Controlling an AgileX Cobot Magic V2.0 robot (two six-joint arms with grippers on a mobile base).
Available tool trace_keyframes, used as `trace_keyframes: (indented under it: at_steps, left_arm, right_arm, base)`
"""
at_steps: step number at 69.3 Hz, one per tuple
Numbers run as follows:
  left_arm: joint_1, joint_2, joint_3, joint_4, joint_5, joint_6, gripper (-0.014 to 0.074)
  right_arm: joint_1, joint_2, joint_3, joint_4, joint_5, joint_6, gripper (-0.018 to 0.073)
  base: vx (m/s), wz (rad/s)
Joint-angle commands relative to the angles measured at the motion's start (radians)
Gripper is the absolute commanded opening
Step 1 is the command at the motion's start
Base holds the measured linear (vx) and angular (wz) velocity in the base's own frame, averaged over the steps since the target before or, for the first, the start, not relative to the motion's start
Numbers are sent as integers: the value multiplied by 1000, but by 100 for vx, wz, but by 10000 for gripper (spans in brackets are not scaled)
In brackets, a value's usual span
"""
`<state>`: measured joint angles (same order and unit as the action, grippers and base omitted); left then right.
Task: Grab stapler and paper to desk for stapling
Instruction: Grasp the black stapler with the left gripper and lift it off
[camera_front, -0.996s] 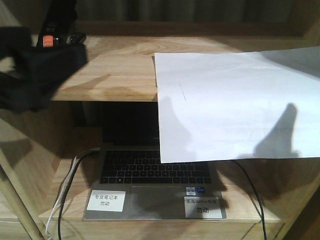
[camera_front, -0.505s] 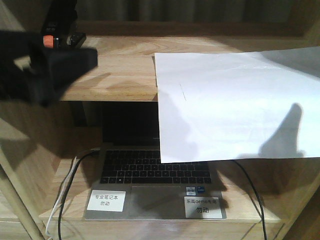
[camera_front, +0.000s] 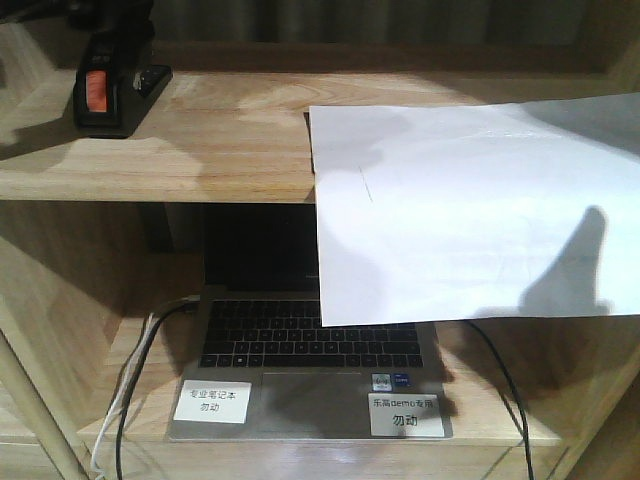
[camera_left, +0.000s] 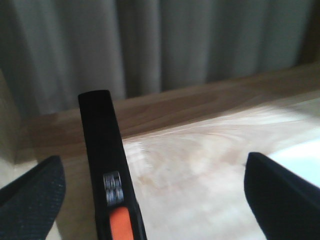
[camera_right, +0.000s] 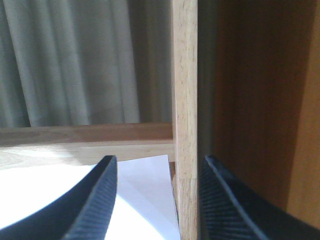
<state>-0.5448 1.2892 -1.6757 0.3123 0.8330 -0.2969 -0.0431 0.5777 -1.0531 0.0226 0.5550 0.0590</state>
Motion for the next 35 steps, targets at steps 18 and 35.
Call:
trace_keyframes:
  at_steps: [18,35]
  left_arm:
    - [27,177,-247,114,112,-120,680]
    - [77,253,-270,112,135,-118,662]
  right_arm:
    - [-7,12,-26,1,-70,-5,360]
    - [-7,12,-26,1,-68,-5,360]
  base:
    - [0,0]
    - [0,0]
